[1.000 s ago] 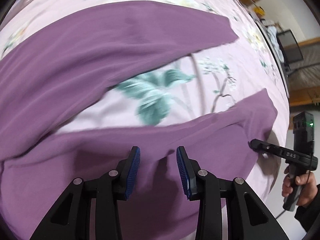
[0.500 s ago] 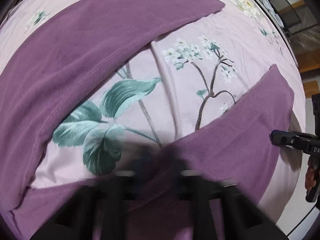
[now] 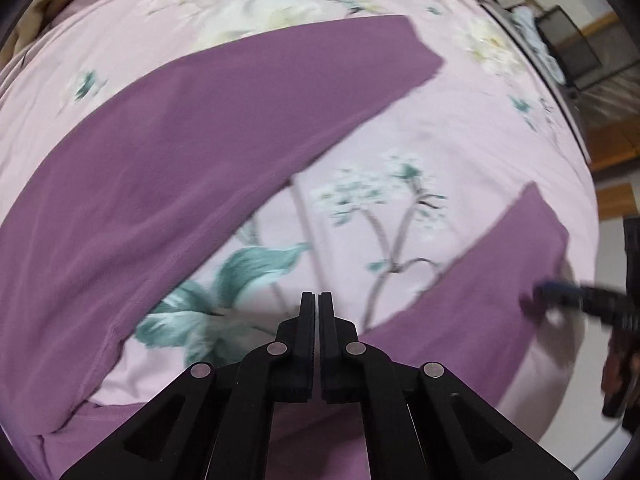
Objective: Fold clothes
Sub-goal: 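Move both open tools back over the folded sweatpants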
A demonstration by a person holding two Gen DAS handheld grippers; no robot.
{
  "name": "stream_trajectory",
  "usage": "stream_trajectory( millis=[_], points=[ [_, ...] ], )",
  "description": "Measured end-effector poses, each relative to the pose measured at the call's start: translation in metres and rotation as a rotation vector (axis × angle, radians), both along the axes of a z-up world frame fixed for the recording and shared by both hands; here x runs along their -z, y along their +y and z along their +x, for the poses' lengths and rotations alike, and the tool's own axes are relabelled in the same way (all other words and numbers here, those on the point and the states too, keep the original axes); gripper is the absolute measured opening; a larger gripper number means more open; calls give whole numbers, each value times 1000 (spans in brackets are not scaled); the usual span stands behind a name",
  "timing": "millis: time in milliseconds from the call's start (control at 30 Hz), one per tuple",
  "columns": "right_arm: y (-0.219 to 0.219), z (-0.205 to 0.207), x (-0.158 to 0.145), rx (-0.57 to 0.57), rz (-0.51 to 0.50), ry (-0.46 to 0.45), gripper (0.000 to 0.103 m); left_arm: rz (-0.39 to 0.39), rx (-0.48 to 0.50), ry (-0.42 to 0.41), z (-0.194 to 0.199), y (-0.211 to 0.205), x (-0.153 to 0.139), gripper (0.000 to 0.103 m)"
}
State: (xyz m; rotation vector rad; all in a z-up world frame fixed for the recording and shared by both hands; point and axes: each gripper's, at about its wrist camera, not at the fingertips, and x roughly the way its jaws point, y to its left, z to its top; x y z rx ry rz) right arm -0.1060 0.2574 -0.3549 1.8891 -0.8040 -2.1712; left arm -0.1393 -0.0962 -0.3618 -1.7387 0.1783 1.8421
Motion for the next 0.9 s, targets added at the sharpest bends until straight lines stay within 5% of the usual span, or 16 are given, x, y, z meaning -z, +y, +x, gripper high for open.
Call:
stream_trajectory(
  millis=[133,367,700,900],
  points=[
    [15,-30,-10,0,49,32,22,-3,-46,-14,0,-1,1,5],
    [-20,-99,-45,-183,29,232,26,-63,-149,51,-18,-53,-8,15],
    [-120,-153,-71,-435,-86,439,34,-279,-382,234,-41,-192,-35,15],
    [-212,-158,-52,-696,-14,401,36,-348,-473,245,-46,-284,-31,15]
  ],
)
